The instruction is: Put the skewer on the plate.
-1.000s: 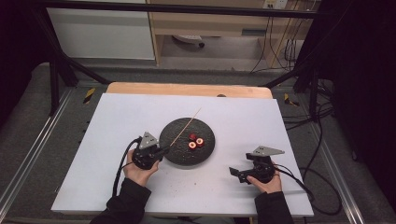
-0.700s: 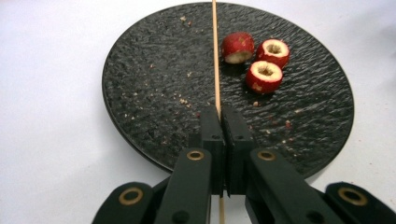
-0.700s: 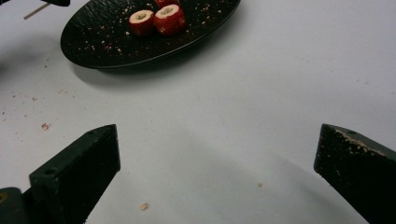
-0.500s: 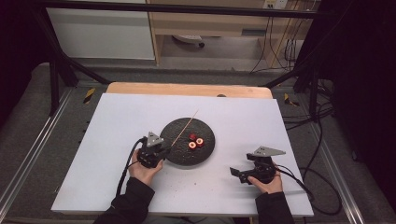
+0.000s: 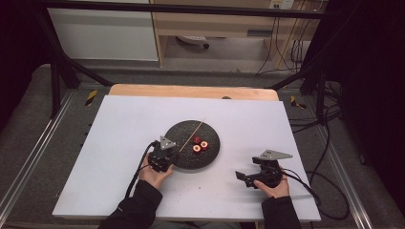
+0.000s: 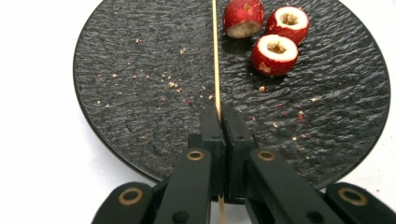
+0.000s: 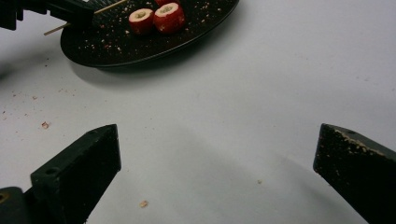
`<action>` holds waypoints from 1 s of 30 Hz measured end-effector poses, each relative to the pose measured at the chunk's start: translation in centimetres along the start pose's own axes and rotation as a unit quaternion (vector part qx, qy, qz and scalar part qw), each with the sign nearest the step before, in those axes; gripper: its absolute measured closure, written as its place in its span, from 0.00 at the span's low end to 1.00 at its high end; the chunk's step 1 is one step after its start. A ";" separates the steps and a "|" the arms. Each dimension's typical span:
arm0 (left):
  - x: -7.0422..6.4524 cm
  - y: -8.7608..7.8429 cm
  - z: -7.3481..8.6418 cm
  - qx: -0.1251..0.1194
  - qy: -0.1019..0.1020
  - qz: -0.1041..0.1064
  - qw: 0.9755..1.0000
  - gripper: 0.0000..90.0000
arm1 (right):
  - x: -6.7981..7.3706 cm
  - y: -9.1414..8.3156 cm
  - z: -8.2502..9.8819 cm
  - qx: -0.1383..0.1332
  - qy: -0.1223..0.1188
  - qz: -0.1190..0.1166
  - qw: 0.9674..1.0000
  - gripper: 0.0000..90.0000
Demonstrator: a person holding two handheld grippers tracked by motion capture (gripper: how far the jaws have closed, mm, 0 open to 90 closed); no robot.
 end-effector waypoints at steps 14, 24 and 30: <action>0.4 -0.3 0.0 -0.013 0.010 0.009 1.000 0.86 | 0.0 0.0 0.0 0.000 0.000 0.000 1.000 0.02; 2.4 -3.2 0.6 -0.061 0.035 0.057 0.996 0.55 | 0.0 -0.1 0.0 0.000 -0.001 0.002 1.000 0.01; 4.0 -4.8 1.7 -0.075 0.047 0.075 0.993 0.37 | 0.0 -0.1 0.0 -0.001 -0.001 0.002 1.000 0.01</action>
Point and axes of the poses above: each handheld gripper's, and its own axes: y roughly forward along the jaws, z roughly out of its underside, x roughly to its left, the point moved 1 cm from there along y, roughly forward along the jaws, and after that the axes turned 6 degrees about -z, right-handed, at the moved point
